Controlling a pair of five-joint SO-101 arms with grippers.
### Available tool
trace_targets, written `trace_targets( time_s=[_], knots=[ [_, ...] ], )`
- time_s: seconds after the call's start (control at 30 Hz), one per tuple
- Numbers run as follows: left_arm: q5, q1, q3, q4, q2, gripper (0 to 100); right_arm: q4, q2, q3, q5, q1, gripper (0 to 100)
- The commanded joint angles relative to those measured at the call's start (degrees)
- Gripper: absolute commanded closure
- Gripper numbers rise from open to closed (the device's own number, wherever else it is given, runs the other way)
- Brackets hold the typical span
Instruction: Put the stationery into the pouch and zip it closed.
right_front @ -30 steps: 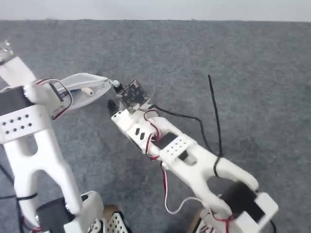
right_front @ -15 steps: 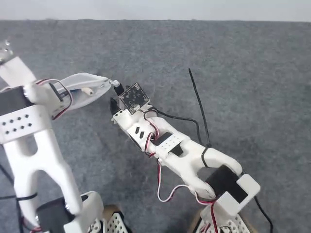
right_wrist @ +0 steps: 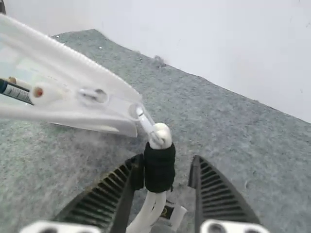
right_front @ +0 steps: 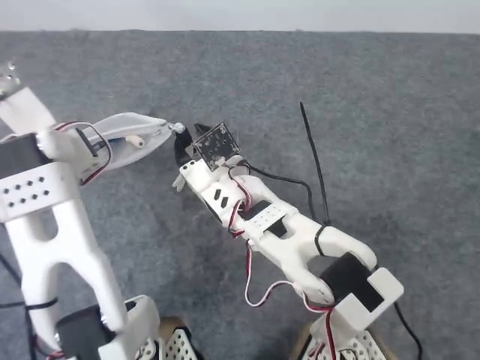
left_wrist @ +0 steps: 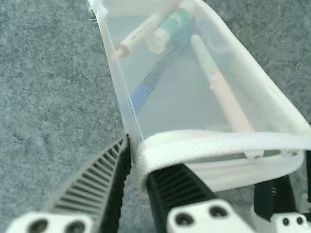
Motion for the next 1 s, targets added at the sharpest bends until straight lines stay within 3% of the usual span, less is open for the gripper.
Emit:
trace_targets(
  time_s=[0.0, 0.53, 0.97],
  knots=[
    [0.09, 0.18, -0.75, -1.41, -0.97, 99, -1.45, -0.57, -4.84, 0.62, 0.04, 87.6],
    [0.0, 0.18, -0.75, -1.41, -0.97, 99, -1.36, 5.23, -8.88, 0.7, -0.22, 88.0],
    [0.0, 0.18, -0.75, -1.41, -0.97, 99, -1.01, 0.04, -4.84, 0.7, 0.48, 88.0]
  ],
)
